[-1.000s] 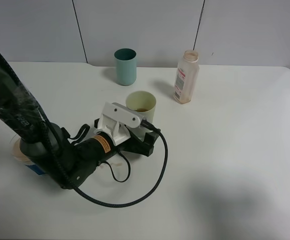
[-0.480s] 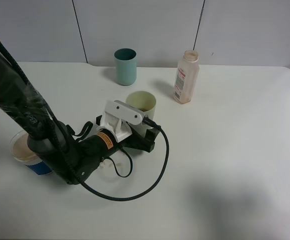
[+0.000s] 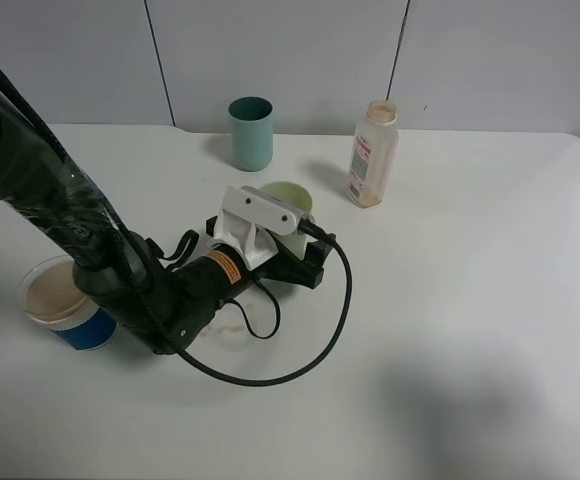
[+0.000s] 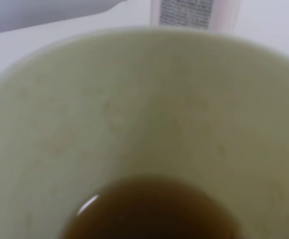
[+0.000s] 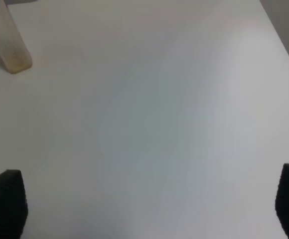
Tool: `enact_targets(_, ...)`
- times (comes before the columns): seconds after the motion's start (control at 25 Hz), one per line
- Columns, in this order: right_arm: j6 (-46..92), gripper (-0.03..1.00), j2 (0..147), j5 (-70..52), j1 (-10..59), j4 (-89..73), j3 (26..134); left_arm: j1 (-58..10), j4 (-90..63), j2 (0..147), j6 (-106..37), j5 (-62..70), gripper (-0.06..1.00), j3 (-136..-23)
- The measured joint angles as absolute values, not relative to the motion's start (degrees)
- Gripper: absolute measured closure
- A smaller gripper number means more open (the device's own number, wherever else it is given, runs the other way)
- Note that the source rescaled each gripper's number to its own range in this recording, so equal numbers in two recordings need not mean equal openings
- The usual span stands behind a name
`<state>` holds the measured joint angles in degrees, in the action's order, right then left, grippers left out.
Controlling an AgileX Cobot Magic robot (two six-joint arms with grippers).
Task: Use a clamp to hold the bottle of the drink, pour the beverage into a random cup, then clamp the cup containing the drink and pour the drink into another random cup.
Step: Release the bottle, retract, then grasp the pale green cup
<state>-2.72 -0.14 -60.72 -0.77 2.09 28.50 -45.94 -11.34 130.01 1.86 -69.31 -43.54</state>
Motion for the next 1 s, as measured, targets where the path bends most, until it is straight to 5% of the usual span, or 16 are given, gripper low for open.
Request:
enact_targets(0.28, -2.7, -0.03, -0.1, -60.7, -0.8, 2.1, 28.5, -45.9, -11.1, 131.0, 1.8, -69.3, -0.06, -44.5)
enact_targets(0.36, -2.7, -0.03, -0.1, -60.7, -0.8, 2.1, 28.5, -45.9, -11.1, 131.1, 1.8, -69.3, 0.01, -44.5)
enact_targets(0.44, -2.7, -0.03, -0.1, -60.7, -0.8, 2.1, 28.5, -45.9, -11.1, 131.3, 1.7, -69.3, 0.23, -44.5)
enact_targets(0.6, -2.7, -0.03, -0.1, -60.7, -0.8, 2.1, 28.5, -45.9, -11.0, 131.5, 1.6, -68.0, 0.94, -44.5)
enact_targets(1.0, -2.7, -0.03, -0.1, -60.7, -0.8, 2.1, 28.5, -45.9, -10.1, 131.4, 1.6, -67.3, 0.94, -44.7)
